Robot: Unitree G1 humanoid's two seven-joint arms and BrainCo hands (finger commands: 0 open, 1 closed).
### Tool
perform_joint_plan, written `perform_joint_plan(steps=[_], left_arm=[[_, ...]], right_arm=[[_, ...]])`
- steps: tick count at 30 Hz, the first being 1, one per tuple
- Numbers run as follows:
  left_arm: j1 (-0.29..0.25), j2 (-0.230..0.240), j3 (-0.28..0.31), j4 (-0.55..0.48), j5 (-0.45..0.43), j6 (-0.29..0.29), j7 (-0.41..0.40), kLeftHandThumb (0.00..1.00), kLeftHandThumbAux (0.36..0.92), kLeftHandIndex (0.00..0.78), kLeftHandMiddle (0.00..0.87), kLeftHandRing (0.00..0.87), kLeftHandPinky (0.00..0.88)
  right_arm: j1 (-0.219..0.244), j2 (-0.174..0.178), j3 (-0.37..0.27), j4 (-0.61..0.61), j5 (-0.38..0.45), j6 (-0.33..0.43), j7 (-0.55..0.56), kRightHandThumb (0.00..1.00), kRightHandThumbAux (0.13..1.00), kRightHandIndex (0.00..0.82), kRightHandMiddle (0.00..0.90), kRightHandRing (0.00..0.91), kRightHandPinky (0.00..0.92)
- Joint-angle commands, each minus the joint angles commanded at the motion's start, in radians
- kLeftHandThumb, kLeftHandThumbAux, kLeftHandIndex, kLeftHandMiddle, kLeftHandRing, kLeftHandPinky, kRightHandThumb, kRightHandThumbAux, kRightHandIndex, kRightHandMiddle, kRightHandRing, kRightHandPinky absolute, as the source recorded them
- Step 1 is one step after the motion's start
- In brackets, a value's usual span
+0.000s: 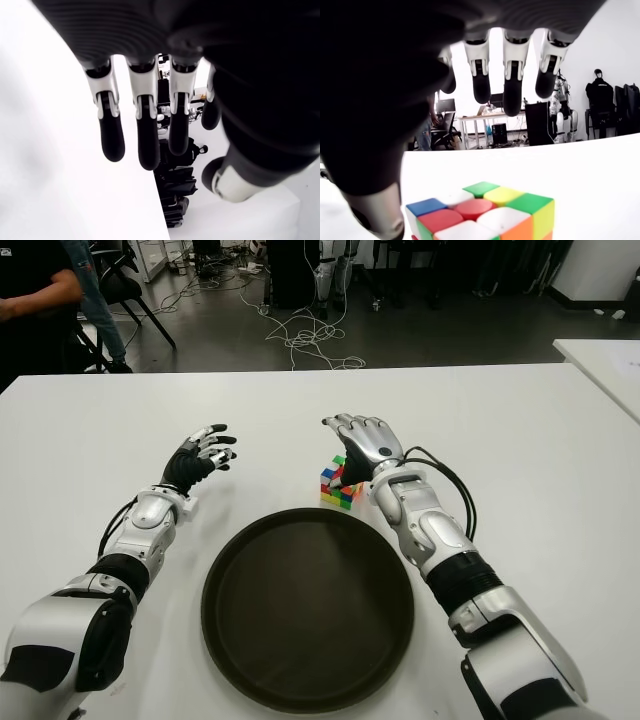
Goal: Pick up the Rubik's Cube and put it in the plate
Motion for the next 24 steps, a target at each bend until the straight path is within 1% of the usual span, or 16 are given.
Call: perform_joint_plan(steps=[11,19,24], left_arm=[[0.002,0.000,0.001,-0.001,-0.001,-0.003,-0.002,0.202,0.742,0.181,0.268,0.318,0.370],[0.003,-0.001,-0.001,-0.002,0.001,-0.011,0.000,0.194,0.755,0.186,0.272,0.321,0.370],[0.003,0.000,-0.004,-0.002,0.005,-0.012,0.008,0.192,0.745,0.192,0.279,0.325,0.370]], right_arm=[[-0.002,0.005,0.003,0.015,0.006,-0.006,0.004,0.000,0.773,0.135,0.174,0.193,0.184],[-0.011,0.009,0.005,0.035,0.012,-0.012,0.015,0.000,0.772,0.141,0.175,0.188,0.170],[-0.024,0.017,0.012,0.072,0.013,-0.014,0.017,0.000,0.766,0.149,0.179,0.188,0.170]])
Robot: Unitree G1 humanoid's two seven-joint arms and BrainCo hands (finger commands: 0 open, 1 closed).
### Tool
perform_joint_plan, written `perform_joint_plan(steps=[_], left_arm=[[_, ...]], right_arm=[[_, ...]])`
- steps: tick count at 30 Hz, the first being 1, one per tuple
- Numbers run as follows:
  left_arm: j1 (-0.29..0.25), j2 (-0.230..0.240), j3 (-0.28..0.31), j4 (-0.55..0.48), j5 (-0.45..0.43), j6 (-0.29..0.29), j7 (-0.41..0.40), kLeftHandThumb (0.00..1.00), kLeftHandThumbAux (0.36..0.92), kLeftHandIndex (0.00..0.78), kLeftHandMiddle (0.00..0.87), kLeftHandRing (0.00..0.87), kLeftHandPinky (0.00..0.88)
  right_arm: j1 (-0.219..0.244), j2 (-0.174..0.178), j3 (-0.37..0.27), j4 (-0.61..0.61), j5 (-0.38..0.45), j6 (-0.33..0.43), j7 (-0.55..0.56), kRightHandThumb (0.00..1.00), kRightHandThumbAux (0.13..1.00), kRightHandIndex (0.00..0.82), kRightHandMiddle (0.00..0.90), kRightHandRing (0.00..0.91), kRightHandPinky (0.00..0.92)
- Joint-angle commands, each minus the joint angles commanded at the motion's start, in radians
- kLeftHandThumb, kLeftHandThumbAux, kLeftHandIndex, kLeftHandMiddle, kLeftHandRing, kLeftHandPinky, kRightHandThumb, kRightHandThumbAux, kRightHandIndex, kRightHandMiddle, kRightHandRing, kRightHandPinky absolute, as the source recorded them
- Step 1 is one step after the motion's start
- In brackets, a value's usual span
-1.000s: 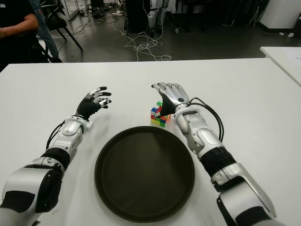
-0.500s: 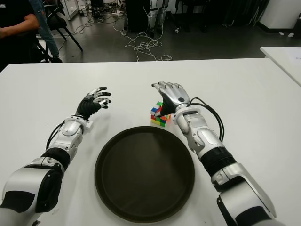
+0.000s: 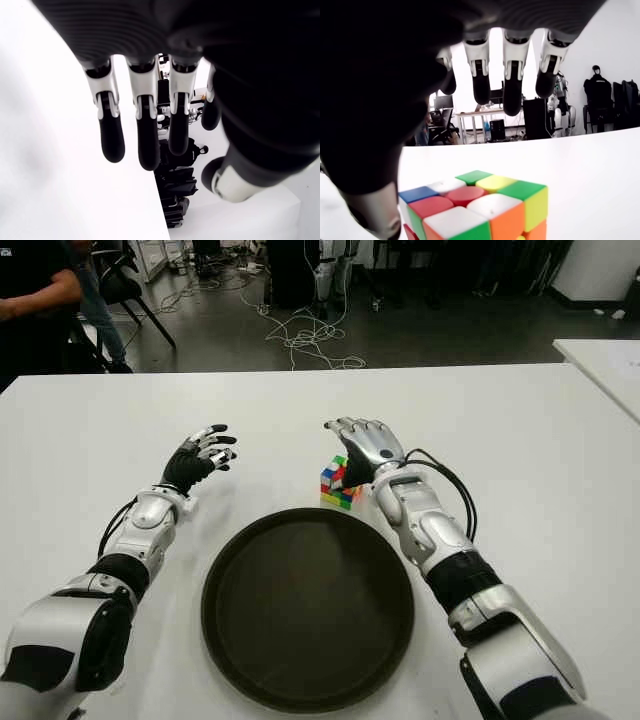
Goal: Pick up the Rubik's Cube and put it in the plate
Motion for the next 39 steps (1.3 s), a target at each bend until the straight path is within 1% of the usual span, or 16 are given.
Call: perform_joint_plan(steps=[14,22,24,29,39], left_arm=[[0.001,-0.002,0.001,-0.001,-0.003,0.001,0.000,0.180,0.746,0.181,0.269,0.321,0.372],[0.001,-0.001,0.001,-0.001,-0.004,-0.002,-0.002,0.179,0.750,0.191,0.277,0.327,0.375],[0.001,-0.001,0.001,-0.001,-0.003,-0.002,-0.002,0.178,0.749,0.192,0.278,0.328,0.374],[0.001,-0.001,-0.001,0.000,0.000,-0.003,0.003,0.171,0.744,0.194,0.280,0.331,0.380],[0.001,-0.001,0.001,0.000,-0.003,-0.001,0.001,0.195,0.739,0.190,0.277,0.329,0.378]], right_arm=[[-0.038,0.013,0.009,0.096,0.006,-0.017,0.004,0.000,0.759,0.143,0.173,0.186,0.174],[-0.059,0.017,0.013,0.144,0.005,-0.025,-0.009,0.000,0.773,0.148,0.187,0.206,0.199],[-0.062,0.018,0.013,0.150,0.005,-0.025,-0.011,0.000,0.775,0.149,0.188,0.207,0.200],[-0.069,0.027,0.009,0.170,0.009,-0.008,-0.018,0.000,0.763,0.141,0.177,0.188,0.162],[-0.077,0.033,0.007,0.194,0.017,-0.004,-0.028,0.000,0.769,0.150,0.188,0.196,0.180]])
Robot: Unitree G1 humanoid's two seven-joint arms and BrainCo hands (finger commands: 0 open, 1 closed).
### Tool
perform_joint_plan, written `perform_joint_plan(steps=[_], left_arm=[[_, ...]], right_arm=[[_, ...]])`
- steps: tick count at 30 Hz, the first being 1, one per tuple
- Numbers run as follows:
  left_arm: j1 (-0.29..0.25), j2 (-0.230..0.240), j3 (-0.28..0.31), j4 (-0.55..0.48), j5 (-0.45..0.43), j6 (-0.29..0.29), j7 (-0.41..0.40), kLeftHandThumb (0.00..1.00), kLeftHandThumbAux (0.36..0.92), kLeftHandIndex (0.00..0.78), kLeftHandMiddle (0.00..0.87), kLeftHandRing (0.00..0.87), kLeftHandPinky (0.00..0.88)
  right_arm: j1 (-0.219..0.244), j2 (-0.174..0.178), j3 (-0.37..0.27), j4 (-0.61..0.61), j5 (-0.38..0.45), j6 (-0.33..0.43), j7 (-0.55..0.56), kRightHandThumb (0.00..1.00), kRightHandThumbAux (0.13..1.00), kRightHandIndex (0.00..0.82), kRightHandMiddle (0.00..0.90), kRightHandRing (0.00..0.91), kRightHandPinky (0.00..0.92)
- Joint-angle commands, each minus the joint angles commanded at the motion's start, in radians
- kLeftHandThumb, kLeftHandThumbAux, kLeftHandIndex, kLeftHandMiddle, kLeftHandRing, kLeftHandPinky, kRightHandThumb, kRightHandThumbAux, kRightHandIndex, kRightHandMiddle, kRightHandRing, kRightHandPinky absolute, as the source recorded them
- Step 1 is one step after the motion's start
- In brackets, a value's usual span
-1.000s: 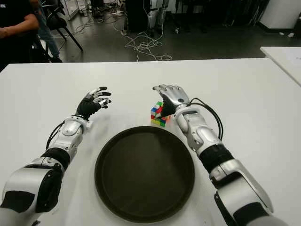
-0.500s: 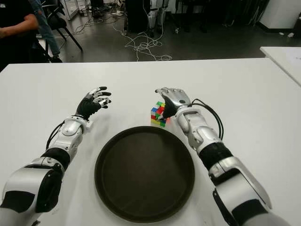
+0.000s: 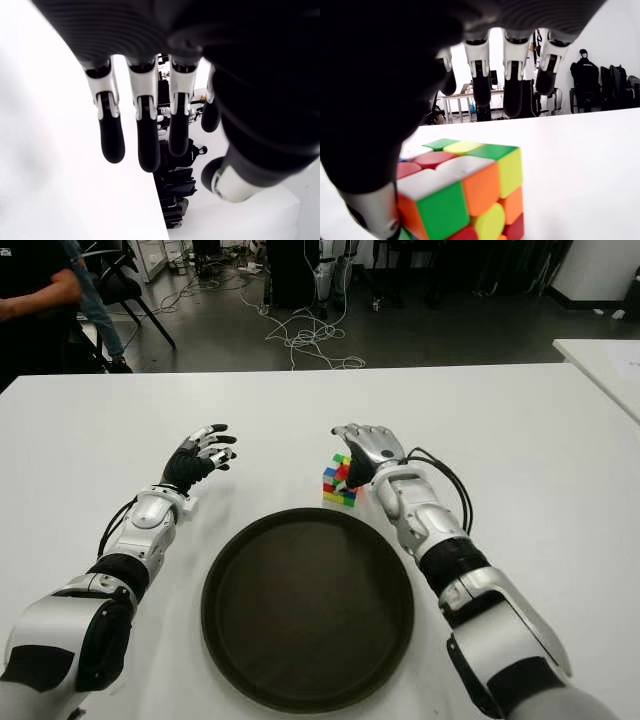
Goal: Pick up the Rubik's Cube and put it in the plate
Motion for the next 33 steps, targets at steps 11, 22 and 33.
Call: perform_joint_plan(steps=[11,22,33], left_arm=[[0.000,-0.002,0.003,0.000,-0.003,0.000,-0.006,0.195,0.736,0.187,0.273,0.325,0.378],[0.003,-0.002,-0.005,-0.002,0.006,-0.018,0.002,0.210,0.732,0.204,0.283,0.329,0.377],[0.000,-0.003,-0.009,0.000,0.006,-0.018,0.006,0.229,0.763,0.214,0.288,0.329,0.379]], right_arm=[[-0.011,0.007,-0.003,0.036,0.015,0.002,-0.013,0.000,0.765,0.143,0.184,0.200,0.178],[-0.034,0.014,-0.007,0.110,0.038,-0.011,-0.028,0.000,0.795,0.159,0.199,0.211,0.196],[-0.061,0.014,0.003,0.167,0.054,-0.026,-0.032,0.000,0.804,0.134,0.169,0.177,0.145]])
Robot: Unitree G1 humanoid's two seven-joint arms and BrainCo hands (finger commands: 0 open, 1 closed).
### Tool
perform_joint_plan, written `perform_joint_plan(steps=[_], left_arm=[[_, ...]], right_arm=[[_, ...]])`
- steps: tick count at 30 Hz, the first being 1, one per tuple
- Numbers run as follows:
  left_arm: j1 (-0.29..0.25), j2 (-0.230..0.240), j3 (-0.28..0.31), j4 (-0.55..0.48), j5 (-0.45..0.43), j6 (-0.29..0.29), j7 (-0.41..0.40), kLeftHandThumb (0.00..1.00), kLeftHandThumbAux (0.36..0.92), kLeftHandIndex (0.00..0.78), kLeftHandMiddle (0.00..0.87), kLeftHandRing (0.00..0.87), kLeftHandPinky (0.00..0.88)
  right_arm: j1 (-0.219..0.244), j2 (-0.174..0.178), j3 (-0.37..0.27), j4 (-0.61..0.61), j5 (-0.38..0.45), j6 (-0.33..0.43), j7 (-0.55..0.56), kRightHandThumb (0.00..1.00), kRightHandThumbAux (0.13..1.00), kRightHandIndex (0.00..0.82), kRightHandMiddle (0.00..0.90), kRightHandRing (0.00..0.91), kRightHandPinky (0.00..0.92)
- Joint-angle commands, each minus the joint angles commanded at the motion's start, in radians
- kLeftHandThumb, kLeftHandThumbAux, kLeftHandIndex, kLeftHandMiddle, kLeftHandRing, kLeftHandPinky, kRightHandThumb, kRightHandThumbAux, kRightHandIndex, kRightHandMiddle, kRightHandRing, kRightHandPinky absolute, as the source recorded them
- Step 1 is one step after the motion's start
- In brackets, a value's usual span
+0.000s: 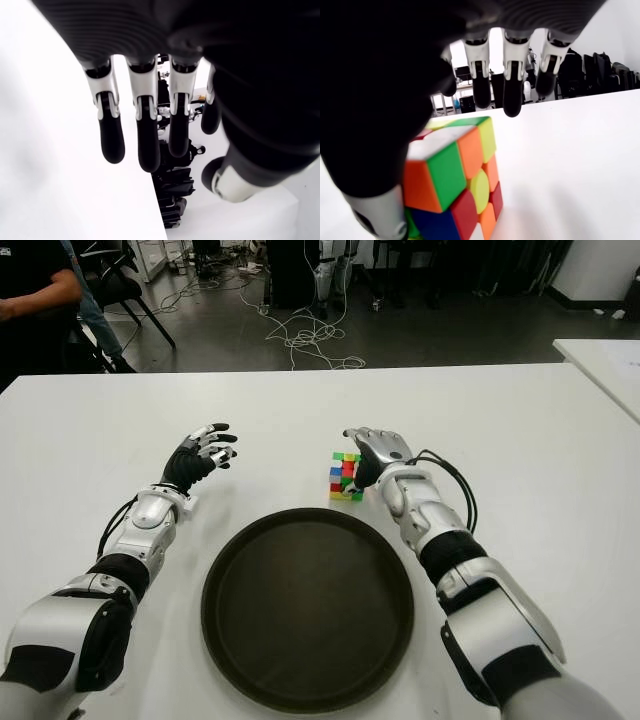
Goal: Pick up the Rubik's Cube and put it in the plate
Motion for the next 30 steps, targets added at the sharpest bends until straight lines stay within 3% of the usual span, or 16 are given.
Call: perform_joint_plan(steps=[20,30], left_arm=[[0.002,0.001,0.002,0.000,-0.003,-0.004,-0.007,0.223,0.731,0.208,0.277,0.327,0.384],[0.003,0.001,0.003,0.001,-0.004,-0.005,-0.007,0.225,0.735,0.205,0.281,0.330,0.384]], right_arm=[[-0.018,0.009,0.020,0.077,-0.002,-0.044,-0.031,0.000,0.814,0.152,0.184,0.189,0.159],[-0.029,0.020,0.046,0.144,-0.006,-0.082,-0.074,0.000,0.840,0.196,0.274,0.290,0.278]])
